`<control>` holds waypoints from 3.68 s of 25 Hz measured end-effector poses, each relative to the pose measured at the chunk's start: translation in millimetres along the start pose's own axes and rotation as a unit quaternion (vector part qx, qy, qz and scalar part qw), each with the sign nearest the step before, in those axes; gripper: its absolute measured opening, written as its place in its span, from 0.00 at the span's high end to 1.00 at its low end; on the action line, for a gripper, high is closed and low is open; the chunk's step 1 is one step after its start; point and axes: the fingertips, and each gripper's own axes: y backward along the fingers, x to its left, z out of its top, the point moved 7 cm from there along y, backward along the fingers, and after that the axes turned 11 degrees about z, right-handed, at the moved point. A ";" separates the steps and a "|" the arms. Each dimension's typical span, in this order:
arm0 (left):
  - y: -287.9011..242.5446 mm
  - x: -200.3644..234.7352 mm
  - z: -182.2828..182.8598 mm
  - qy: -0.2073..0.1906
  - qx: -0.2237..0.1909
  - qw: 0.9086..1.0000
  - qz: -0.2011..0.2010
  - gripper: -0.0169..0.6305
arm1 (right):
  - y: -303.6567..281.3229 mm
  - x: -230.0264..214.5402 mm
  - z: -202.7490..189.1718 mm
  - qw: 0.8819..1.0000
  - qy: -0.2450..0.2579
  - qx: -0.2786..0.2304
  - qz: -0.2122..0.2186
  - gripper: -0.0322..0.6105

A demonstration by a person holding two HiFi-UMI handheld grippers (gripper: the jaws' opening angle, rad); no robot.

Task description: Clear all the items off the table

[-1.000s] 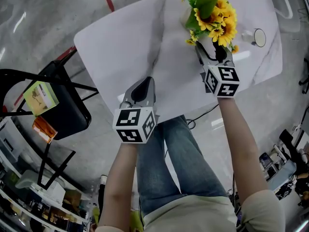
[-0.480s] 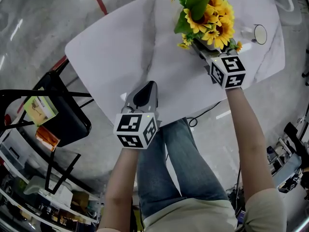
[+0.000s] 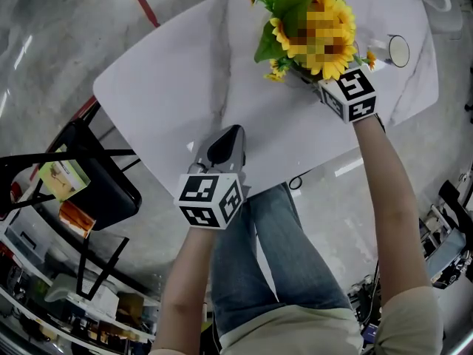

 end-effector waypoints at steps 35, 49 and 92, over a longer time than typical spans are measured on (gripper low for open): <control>14.9 -0.7 -6.2 0.028 -0.006 1.000 0.007 0.96 | -12.5 7.2 7.9 0.999 0.005 0.039 -0.021 0.12; 35.2 30.2 -15.6 0.046 -0.023 0.998 0.028 0.96 | -26.0 44.1 24.5 0.999 -0.023 0.007 -0.026 0.13; 168.3 119.2 -65.4 0.184 -0.127 0.966 0.128 0.96 | -70.0 288.4 124.7 0.984 0.100 0.018 0.147 0.13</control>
